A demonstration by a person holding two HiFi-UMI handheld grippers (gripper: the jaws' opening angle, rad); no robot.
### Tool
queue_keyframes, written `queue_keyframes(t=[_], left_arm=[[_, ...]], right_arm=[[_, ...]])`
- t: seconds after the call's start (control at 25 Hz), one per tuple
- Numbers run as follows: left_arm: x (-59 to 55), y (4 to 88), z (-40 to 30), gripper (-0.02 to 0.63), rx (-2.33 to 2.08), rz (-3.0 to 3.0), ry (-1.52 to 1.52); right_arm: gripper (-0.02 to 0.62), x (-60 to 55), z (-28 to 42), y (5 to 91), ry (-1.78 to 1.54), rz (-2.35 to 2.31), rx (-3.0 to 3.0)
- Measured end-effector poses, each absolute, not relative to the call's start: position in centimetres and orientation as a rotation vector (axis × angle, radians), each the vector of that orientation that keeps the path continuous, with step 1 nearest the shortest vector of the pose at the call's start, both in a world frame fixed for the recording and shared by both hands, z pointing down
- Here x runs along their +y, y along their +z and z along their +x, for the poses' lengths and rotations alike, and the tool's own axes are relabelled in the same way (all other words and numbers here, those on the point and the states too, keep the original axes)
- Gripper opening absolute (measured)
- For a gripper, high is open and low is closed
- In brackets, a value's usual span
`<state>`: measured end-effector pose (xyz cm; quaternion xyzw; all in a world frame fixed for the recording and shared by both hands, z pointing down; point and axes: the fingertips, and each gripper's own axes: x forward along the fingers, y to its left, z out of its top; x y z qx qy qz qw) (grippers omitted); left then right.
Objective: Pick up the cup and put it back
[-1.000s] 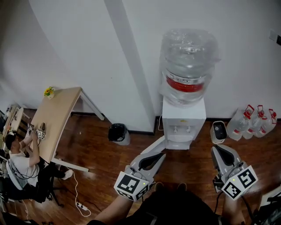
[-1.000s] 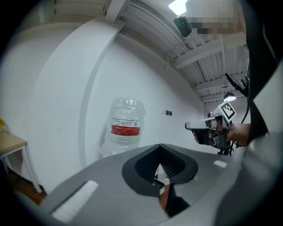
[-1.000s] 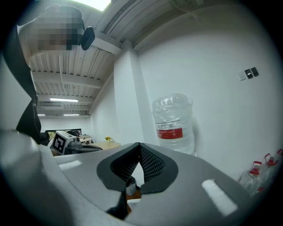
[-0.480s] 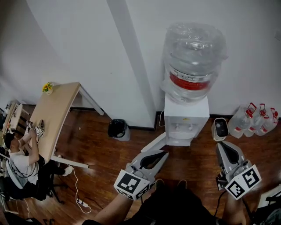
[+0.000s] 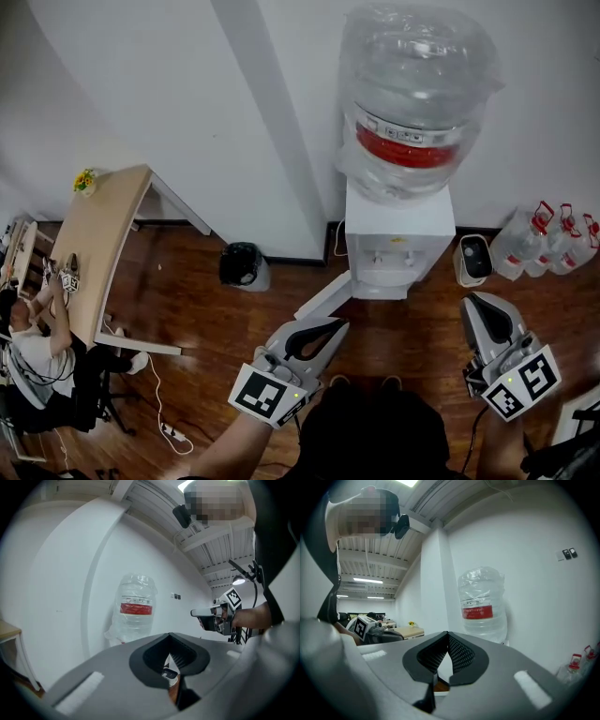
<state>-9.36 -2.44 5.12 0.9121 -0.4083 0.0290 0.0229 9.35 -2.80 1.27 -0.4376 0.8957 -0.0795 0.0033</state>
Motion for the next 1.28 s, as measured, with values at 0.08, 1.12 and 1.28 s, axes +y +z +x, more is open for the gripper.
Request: queue_keyframes(t=[0.08, 1.12, 1.28], left_arm=[[-3.2, 7.1, -9.7, 0.0, -1.274, 2.83, 0.097], [-10.6, 45.6, -8.4, 0.001, -1.053, 2.961, -0.107], [-11.3, 51.0, -8.5, 0.001, -1.097, 2.961, -0.125]], right_arm=[[0.002, -3.6, 9.2, 3.5, -0.248, -1.371, 2.812], [0.002, -10.4, 5.9, 44.5, -0.046, -1.269, 2.831], [0.002, -10.7, 6.1, 49.7, -0.01, -1.255, 2.827]])
